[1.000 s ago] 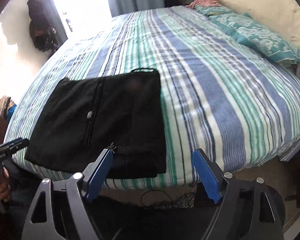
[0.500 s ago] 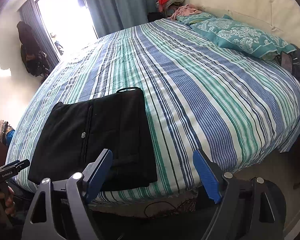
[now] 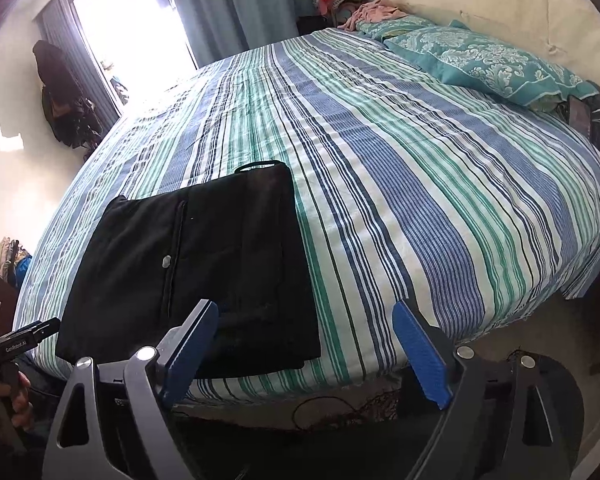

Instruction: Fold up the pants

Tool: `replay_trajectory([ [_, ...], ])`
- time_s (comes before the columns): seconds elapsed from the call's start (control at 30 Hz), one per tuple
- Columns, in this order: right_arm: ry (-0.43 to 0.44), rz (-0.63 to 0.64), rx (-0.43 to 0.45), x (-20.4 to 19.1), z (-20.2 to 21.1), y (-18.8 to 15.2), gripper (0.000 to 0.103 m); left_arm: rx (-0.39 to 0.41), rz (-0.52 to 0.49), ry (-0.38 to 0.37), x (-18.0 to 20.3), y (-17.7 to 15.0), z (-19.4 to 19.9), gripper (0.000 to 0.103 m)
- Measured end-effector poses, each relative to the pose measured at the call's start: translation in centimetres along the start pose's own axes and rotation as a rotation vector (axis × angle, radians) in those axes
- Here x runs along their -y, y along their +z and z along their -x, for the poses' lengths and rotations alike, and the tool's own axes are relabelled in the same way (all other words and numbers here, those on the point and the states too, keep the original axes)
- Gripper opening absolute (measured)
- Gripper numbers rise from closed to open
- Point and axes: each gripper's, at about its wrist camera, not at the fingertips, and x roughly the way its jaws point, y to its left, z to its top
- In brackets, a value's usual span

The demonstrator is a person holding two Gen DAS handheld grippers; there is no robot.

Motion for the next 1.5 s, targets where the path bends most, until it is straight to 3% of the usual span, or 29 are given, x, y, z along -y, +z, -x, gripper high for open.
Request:
replay_trajectory([
  [0.13,0.080,-0.056,-0.011,0.9,-0.3,0.2,0.089,-0.016,0.054,-0.123,-0.7,0.5,0.1,0.094],
  [0.23,0.223,-0.137,-0.052,2.4,-1.7,1.2,0.091,-0.028,0.122,-0.285,-1.3,1.7,0.1,0.094],
  [0.33,0.352,-0.172,-0.158,4.0,-4.7,2.9,0.098,-0.084,0.106,-0.407,-0.4,3.5,-1.1,0.094],
  [0.47,0.434,-0.180,-0.303,5.3,-9.2,4.4,0.098,-0.169,0.042,-0.425,1.8,5.0,-3.9,0.094],
  [0.57,0.510,-0.221,-0.385,5.4,-12.1,4.6,0.098,-0.220,0.061,-0.434,2.5,5.6,-6.1,0.094],
  [0.67,0.552,-0.204,-0.391,4.8,-13.3,4.8,0.100,-0.275,0.065,-0.472,3.6,5.4,-7.8,0.094],
  [0.73,0.589,-0.177,-0.411,4.1,-13.9,4.7,0.100,-0.264,0.046,-0.475,4.4,5.5,-7.9,0.093],
  [0.77,0.614,-0.171,-0.415,3.8,-14.0,4.8,0.095,-0.267,0.039,-0.502,4.9,5.5,-7.8,0.080],
  [0.8,0.657,-0.167,-0.424,3.4,-14.1,4.8,0.083,-0.273,0.034,-0.482,5.2,5.5,-7.8,0.071],
  [0.83,0.664,-0.155,-0.441,2.9,-14.2,4.7,0.079,-0.265,0.026,-0.445,5.4,5.5,-7.7,0.064],
  [0.9,0.589,-0.086,-0.456,1.9,-14.4,4.5,0.063,-0.242,0.034,-0.431,5.4,5.5,-7.3,0.039],
  [1.0,0.582,-0.046,-0.442,1.0,-13.6,4.6,0.049,-0.198,0.041,-0.432,5.4,5.6,-6.0,0.026],
  [1.27,0.647,-0.005,-0.350,-2.1,-10.2,6.7,0.037,-0.079,-0.004,-0.472,5.6,7.9,-0.8,0.022],
  [1.5,0.763,0.055,-0.297,-8.9,-10.5,12.9,0.036,0.055,0.039,-0.462,1.8,15.0,1.8,0.022],
])
